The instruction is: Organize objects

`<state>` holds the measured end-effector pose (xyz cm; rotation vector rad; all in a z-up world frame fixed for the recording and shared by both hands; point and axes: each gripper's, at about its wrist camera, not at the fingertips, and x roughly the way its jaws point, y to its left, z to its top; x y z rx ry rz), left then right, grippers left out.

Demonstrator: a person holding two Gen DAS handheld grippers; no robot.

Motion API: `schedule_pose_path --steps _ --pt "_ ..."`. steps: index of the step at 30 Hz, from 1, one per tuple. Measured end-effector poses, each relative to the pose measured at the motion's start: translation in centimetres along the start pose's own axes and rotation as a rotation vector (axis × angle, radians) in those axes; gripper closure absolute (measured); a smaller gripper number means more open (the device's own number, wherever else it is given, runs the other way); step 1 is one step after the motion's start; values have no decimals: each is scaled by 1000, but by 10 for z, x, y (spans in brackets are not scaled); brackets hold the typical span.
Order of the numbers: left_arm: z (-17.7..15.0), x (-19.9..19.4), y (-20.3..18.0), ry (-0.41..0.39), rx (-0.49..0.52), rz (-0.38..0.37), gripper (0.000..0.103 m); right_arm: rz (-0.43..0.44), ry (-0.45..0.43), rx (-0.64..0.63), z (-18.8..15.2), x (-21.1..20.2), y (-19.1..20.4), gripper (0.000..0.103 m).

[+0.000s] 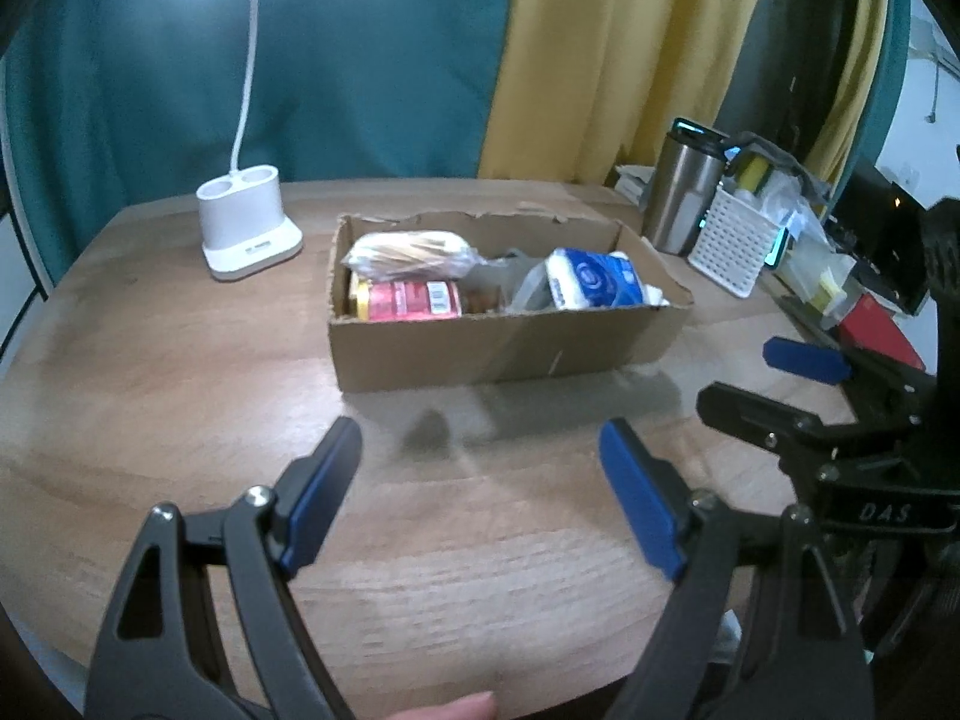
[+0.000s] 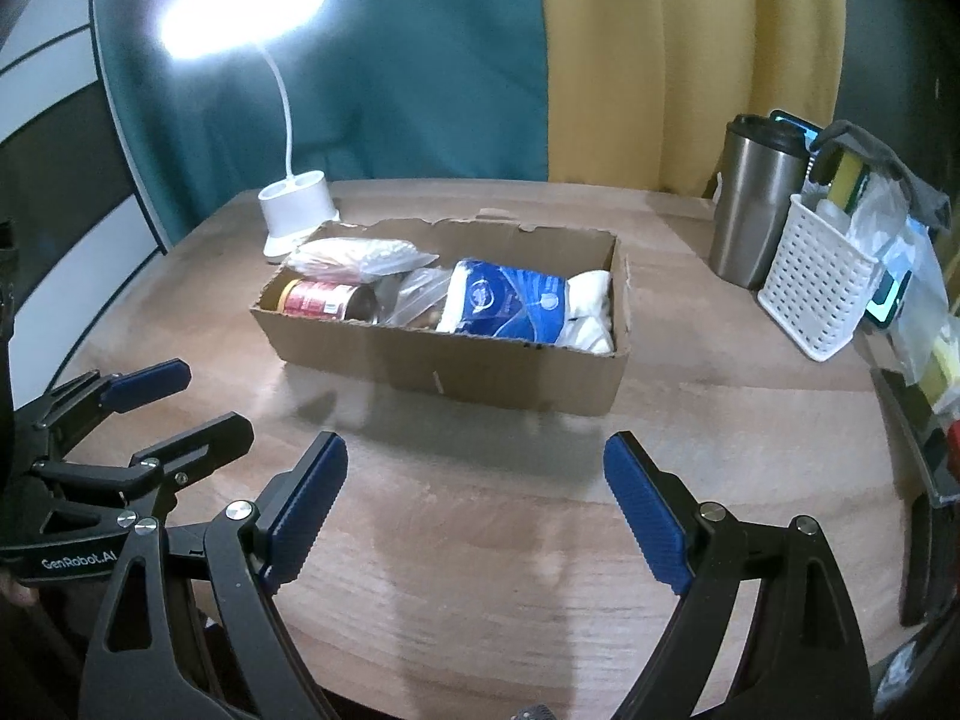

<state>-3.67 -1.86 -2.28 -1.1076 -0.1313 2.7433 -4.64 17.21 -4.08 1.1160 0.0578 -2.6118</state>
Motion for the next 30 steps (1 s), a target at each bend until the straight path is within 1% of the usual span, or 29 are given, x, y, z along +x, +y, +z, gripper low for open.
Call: schedule_pose_path --steps 9,16,30 --pt "-13 -15 -3 -18 7 -8 20 1 -18 4 -12 -13 8 13" --pt "-17 -24 -5 -31 8 -9 20 -5 -40 3 -19 -24 12 13" --pt "-20 -31 -5 -40 8 -12 20 -4 -44 -2 -23 -28 16 13"
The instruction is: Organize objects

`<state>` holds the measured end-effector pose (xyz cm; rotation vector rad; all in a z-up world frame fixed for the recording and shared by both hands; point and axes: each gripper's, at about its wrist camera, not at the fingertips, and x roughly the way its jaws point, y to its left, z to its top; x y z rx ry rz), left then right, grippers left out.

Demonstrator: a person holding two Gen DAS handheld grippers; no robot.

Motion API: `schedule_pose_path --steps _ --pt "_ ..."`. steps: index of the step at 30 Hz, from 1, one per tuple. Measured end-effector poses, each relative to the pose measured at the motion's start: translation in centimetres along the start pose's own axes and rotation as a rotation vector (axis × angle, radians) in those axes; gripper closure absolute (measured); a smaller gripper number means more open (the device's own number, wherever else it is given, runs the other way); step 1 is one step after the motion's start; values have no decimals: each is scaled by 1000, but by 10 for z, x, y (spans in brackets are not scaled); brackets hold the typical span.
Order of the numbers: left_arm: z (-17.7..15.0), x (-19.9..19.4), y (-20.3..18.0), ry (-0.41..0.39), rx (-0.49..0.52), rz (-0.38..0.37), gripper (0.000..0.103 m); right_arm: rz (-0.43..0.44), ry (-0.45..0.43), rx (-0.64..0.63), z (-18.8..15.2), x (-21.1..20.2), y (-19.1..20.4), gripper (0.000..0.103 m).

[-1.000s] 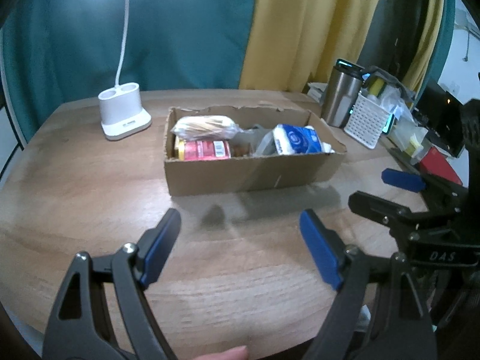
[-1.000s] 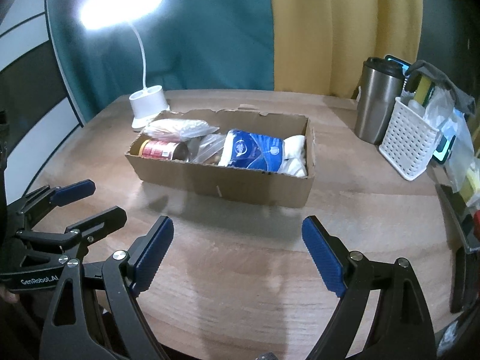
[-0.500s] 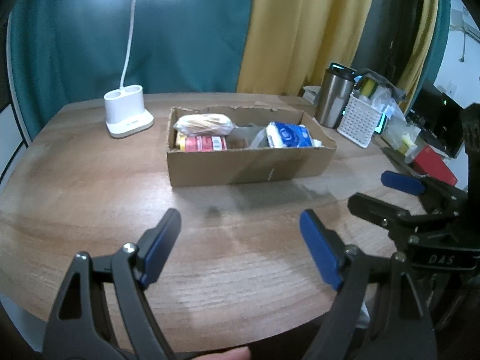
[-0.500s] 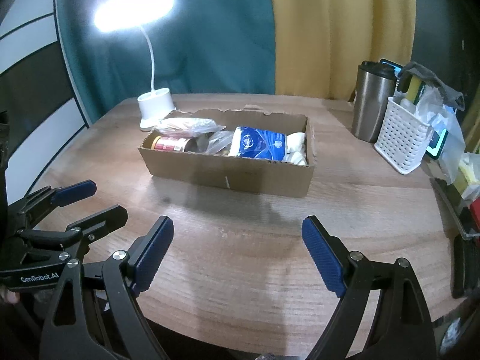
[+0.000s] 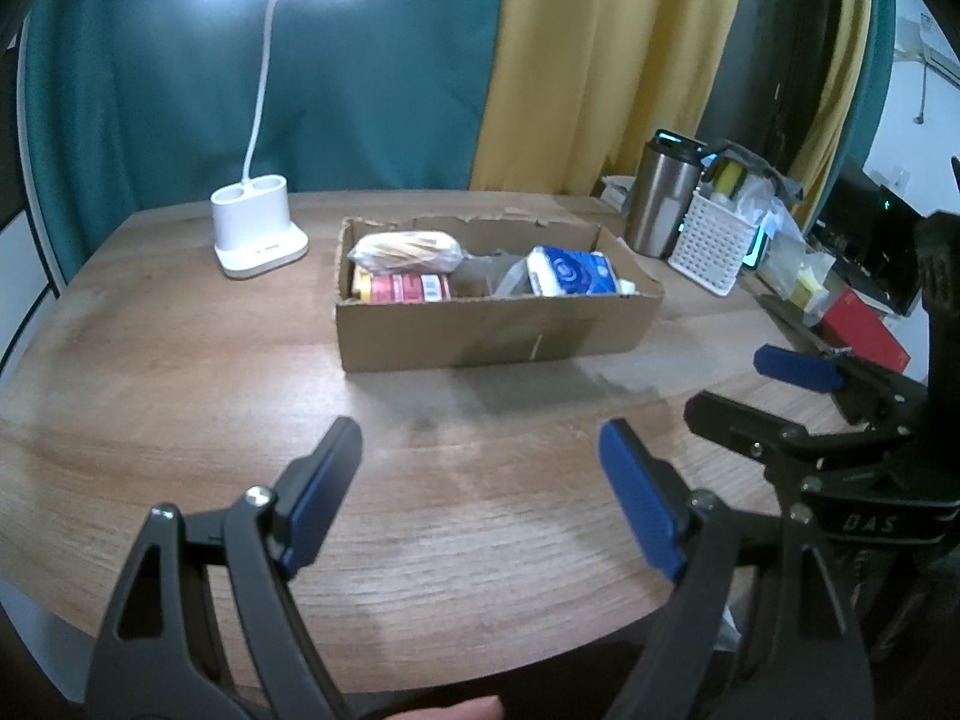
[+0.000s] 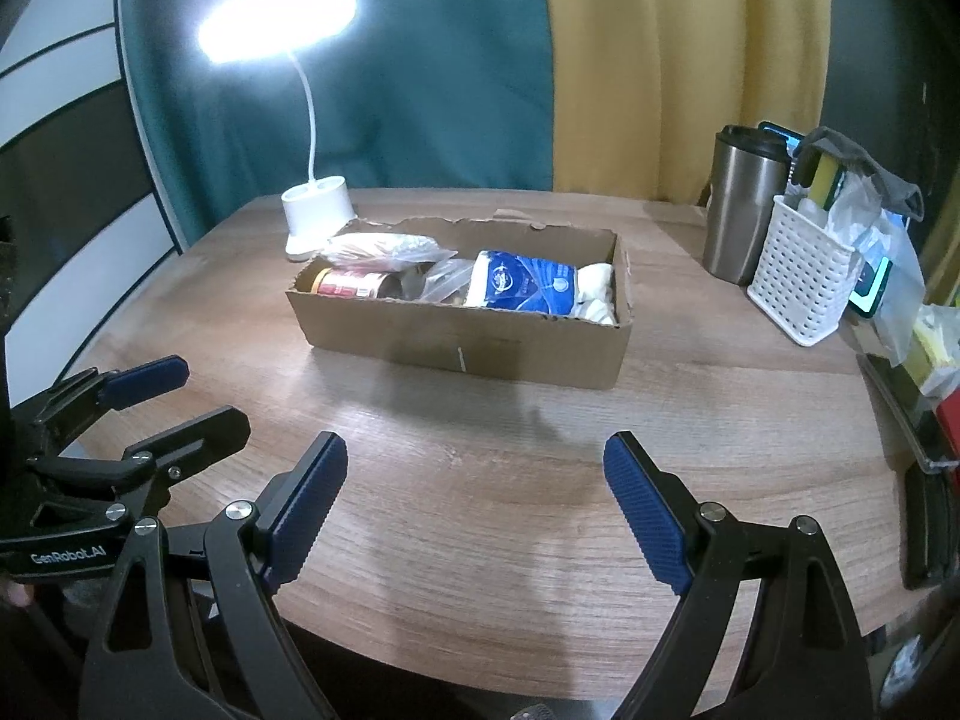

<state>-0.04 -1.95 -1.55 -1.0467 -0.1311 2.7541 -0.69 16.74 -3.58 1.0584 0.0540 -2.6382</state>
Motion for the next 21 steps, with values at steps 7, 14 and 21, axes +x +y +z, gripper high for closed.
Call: schedule_pose_path --steps 7,14,21 --pt "0 1 -1 2 2 -2 20 1 9 3 0 4 -2 13" --pt "-2 3 2 7 -2 -5 20 -1 12 11 0 5 -4 13" --pt "-2 3 2 9 3 -6 20 -11 7 19 -1 6 -4 13"
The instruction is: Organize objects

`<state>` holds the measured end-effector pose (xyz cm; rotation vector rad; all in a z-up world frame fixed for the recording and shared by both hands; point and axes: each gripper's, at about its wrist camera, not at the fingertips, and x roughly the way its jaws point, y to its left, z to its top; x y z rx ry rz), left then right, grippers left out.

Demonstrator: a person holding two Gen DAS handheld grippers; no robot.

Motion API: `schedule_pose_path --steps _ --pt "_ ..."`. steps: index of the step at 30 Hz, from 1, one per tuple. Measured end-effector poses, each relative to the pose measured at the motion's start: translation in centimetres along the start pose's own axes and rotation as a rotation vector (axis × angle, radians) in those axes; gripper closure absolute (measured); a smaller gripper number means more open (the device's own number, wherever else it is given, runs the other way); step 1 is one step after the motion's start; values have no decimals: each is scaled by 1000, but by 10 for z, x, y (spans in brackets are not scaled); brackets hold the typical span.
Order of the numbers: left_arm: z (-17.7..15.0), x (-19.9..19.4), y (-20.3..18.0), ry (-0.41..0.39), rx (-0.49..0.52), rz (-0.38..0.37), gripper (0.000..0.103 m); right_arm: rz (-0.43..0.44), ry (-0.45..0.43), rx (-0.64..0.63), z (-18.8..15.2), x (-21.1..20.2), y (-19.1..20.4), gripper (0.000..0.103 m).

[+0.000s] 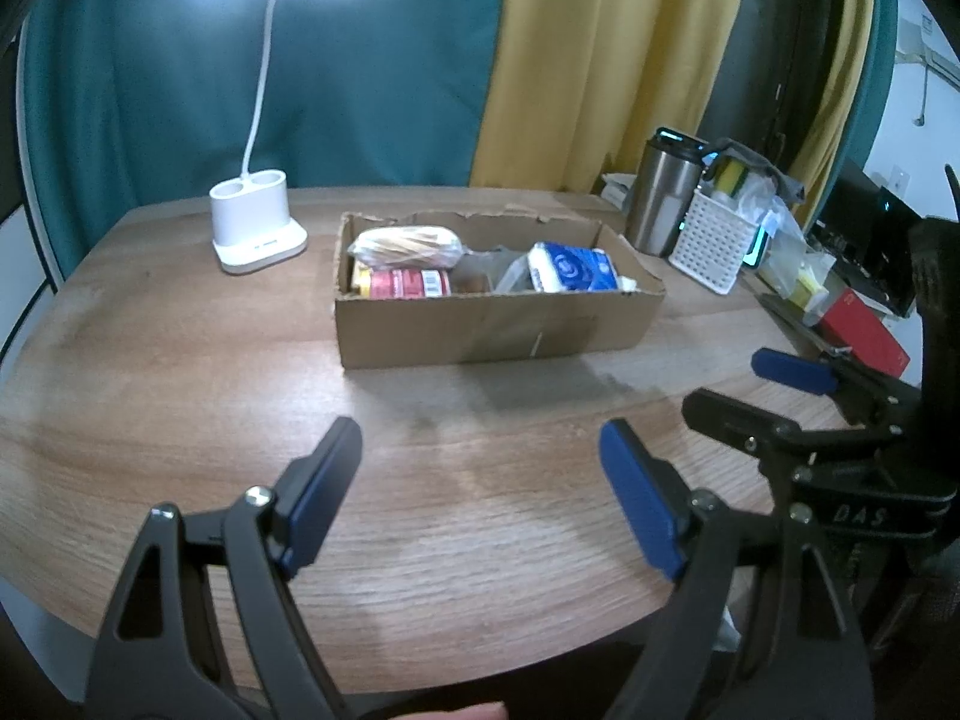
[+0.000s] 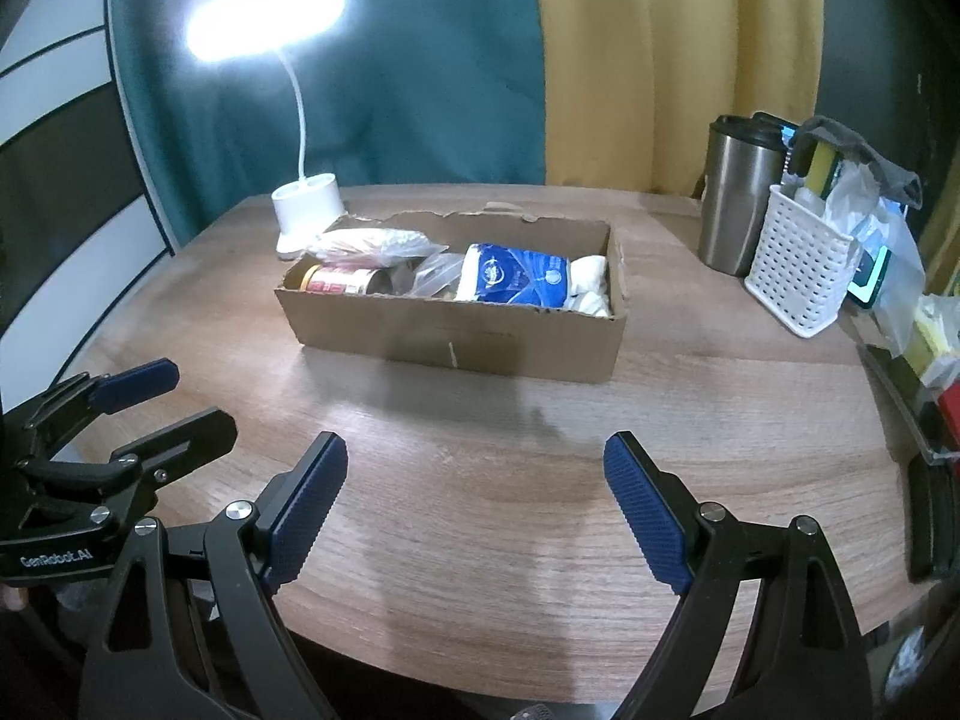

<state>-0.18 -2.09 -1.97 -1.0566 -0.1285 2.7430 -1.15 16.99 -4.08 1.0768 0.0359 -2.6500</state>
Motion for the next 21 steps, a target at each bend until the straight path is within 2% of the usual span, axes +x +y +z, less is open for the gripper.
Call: schedule_pose_path --steps 21 --pt "-2 4 5 17 -8 1 20 -5 10 3 -3 5 -2 13"
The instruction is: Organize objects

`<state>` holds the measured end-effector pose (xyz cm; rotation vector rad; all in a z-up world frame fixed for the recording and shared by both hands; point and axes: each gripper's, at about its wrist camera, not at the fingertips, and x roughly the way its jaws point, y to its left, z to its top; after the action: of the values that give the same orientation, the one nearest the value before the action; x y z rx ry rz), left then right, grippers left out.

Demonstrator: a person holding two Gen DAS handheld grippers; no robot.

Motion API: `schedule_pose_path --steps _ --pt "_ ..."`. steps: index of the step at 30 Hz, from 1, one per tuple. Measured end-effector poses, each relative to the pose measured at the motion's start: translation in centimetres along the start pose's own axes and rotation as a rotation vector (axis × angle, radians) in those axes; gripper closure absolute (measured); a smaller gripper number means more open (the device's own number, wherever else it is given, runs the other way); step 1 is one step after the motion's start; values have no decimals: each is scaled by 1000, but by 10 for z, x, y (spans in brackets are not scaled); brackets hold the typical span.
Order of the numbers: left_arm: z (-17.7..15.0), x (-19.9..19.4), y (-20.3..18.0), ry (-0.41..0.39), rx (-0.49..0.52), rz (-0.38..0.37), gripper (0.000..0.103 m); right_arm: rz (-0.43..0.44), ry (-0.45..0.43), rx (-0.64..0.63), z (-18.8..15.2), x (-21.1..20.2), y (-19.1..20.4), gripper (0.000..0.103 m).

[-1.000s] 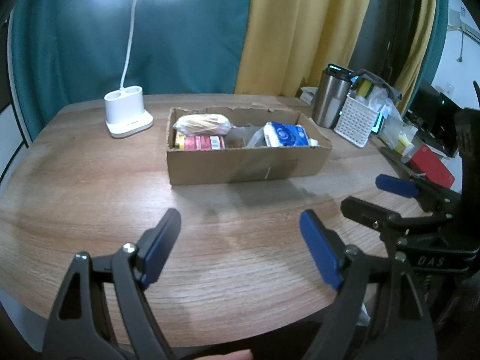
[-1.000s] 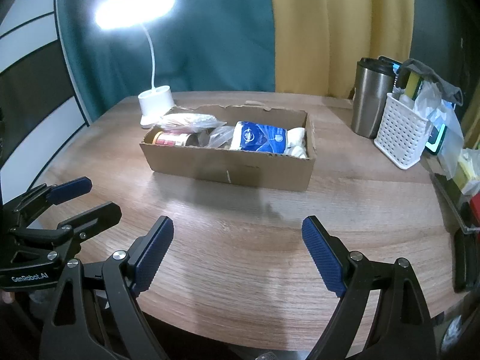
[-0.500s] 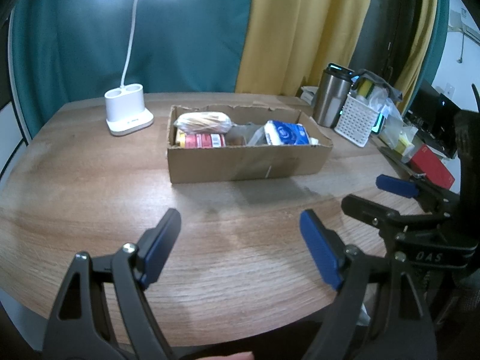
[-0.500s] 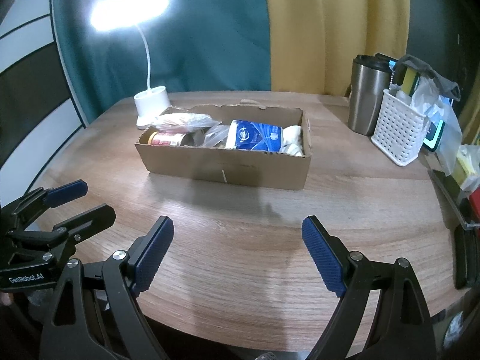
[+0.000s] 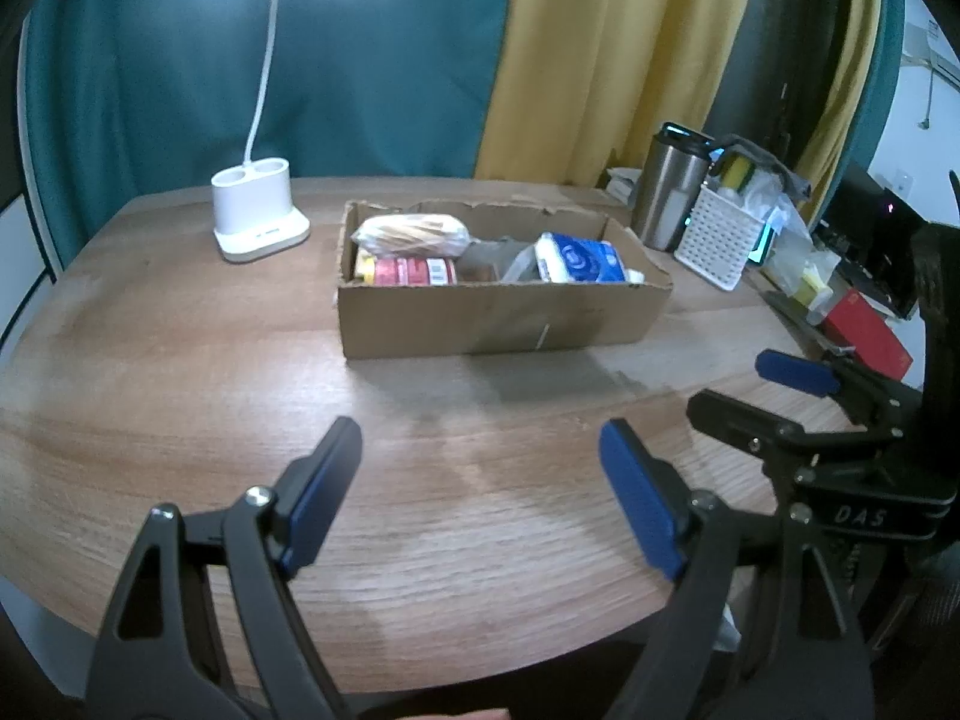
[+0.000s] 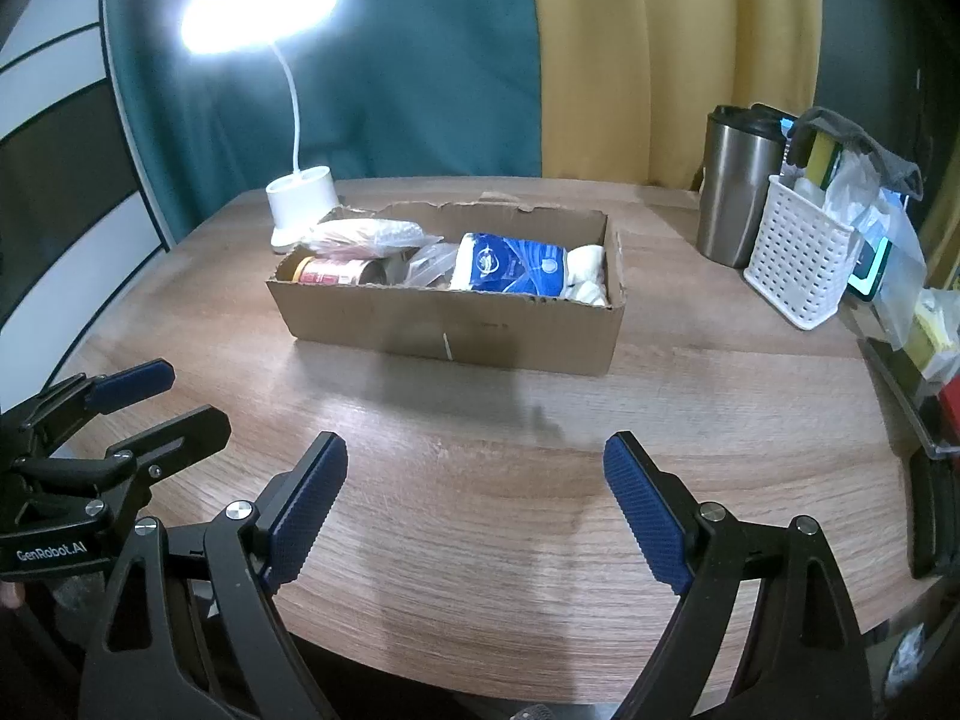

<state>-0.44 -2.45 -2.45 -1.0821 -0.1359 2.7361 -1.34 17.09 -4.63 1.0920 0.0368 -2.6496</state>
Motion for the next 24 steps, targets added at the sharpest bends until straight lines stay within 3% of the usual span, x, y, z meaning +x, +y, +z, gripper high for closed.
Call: schedule_pose_path --steps 24 --pt "-2 3 1 5 -2 2 20 3 7 1 0 2 1 13"
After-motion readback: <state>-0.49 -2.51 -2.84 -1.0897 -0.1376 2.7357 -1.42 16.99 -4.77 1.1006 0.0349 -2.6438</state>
